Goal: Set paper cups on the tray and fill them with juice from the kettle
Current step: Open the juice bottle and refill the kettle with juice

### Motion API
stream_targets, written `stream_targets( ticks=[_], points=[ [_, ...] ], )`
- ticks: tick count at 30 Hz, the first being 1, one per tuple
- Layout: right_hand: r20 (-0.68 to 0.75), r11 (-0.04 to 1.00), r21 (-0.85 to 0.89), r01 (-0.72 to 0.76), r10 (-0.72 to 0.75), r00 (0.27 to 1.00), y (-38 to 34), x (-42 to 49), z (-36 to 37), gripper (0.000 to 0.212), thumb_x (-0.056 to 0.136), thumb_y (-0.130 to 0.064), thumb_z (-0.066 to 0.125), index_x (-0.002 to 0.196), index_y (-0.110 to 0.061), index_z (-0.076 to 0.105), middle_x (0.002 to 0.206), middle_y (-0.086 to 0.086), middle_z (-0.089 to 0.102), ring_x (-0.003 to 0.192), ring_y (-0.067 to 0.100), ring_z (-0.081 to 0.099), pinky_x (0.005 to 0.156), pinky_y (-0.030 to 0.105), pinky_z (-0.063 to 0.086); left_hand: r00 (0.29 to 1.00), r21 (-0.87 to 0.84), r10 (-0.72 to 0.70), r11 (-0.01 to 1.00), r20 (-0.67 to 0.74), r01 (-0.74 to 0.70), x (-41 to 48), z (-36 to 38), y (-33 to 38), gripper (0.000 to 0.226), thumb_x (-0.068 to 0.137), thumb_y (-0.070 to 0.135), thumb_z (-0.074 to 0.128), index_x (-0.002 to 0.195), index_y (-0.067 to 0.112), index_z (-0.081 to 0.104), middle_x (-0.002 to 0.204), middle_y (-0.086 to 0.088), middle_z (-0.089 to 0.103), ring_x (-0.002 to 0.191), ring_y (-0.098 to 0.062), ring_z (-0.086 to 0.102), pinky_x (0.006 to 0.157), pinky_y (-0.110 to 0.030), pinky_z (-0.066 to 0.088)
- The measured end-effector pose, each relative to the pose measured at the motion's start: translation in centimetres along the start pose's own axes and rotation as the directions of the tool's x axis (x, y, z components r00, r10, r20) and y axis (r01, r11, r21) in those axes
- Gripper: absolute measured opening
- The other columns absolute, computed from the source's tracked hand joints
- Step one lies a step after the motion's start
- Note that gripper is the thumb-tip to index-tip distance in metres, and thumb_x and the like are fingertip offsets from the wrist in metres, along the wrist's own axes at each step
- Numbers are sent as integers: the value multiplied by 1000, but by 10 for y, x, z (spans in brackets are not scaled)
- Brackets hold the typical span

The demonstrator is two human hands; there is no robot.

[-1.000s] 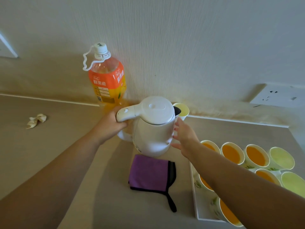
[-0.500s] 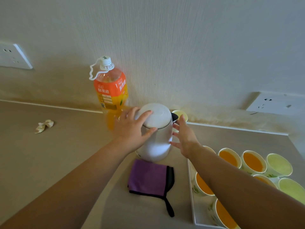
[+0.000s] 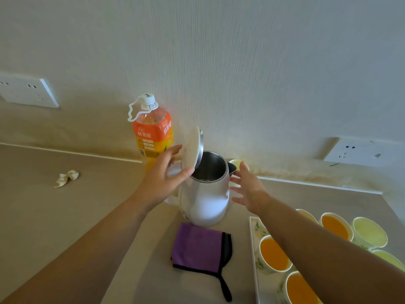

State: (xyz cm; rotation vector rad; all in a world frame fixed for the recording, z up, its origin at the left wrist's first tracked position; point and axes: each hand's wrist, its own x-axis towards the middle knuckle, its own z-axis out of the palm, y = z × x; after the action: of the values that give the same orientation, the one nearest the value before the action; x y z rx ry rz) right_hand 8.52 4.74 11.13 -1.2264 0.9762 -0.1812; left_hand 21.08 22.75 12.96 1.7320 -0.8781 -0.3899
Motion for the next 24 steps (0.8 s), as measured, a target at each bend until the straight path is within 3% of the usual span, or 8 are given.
stream_targets(
  ticks=[2, 4, 6, 9, 13, 19, 21, 24],
  points=[
    [-78, 991, -122, 47, -56, 995, -15, -2, 1, 46, 99, -52, 30, 120, -17, 52, 115, 4, 52, 113, 25, 49, 101, 43, 40, 994, -153, -89, 985, -56, 79, 2, -12, -3, 55, 76, 51, 67, 125, 37, 47, 128, 19, 52, 115, 9, 50, 91, -14, 41],
    [-123, 924, -332, 191, -243, 962, -36, -3, 4, 29, 100, -39, 34, 95, -17, 52, 93, 4, 49, 94, 26, 47, 84, 38, 44, 963, -198, -170, 972, -210, 128, 12, -25, -13, 49, 81, 39, 66, 126, 29, 50, 128, 8, 56, 117, -8, 55, 97, -27, 44],
    [-99, 818, -447, 362, -448, 889, -64, -6, 13, 19, 98, -32, 40, 83, -23, 45, 82, -4, 42, 85, 21, 39, 68, 30, 35, 904, -167, -268, 960, -333, 223, 28, -39, -18, 74, 71, 38, 77, 134, 20, 43, 135, -1, 51, 119, -17, 53, 102, -38, 43],
    [55, 659, -535, 529, -597, 800, -107, -10, 43, 27, 97, -31, 49, 121, -19, 54, 112, -4, 54, 100, 13, 48, 85, 25, 36, 834, -106, -357, 933, -422, 345, 57, -52, -21, 105, 60, 36, 89, 145, 14, 31, 144, -8, 42, 125, -26, 48, 103, -44, 41],
    [346, 334, -701, 630, -613, 710, -148, -12, 106, 43, 96, -35, 51, 135, -16, 45, 129, 3, 55, 104, 17, 53, 84, 25, 40, 835, -47, -290, 952, -468, 303, 98, -58, -30, 121, 24, 68, 87, 129, 20, 51, 121, -4, 63, 109, -26, 62, 91, -45, 53],
    [539, -15, -796, 605, -472, 697, -173, 6, 172, 57, 98, -39, 45, 146, -13, 29, 145, 8, 42, 126, 26, 46, 97, 32, 39, 831, 66, -137, 977, -539, 204, 115, -49, -39, 82, 36, 61, 75, 107, 23, 62, 102, -3, 67, 96, -22, 65, 83, -40, 55],
    [528, -45, -810, 584, -487, 695, -170, 15, 182, 51, 99, -39, 44, 142, -13, 35, 136, 8, 50, 110, 23, 52, 85, 30, 41, 830, 76, -103, 982, -548, 172, 113, -49, -42, 57, 44, 48, 74, 96, 25, 63, 90, 1, 68, 84, -19, 66, 74, -36, 57],
    [504, -65, -819, 571, -558, 659, -165, 18, 189, 43, 98, -42, 44, 129, -12, 41, 113, 6, 59, 85, 20, 49, 67, 29, 39, 838, 84, -97, 982, -536, 167, 104, -54, -44, 54, 46, 50, 73, 93, 25, 63, 85, 4, 68, 77, -15, 67, 69, -35, 58]
  ],
)
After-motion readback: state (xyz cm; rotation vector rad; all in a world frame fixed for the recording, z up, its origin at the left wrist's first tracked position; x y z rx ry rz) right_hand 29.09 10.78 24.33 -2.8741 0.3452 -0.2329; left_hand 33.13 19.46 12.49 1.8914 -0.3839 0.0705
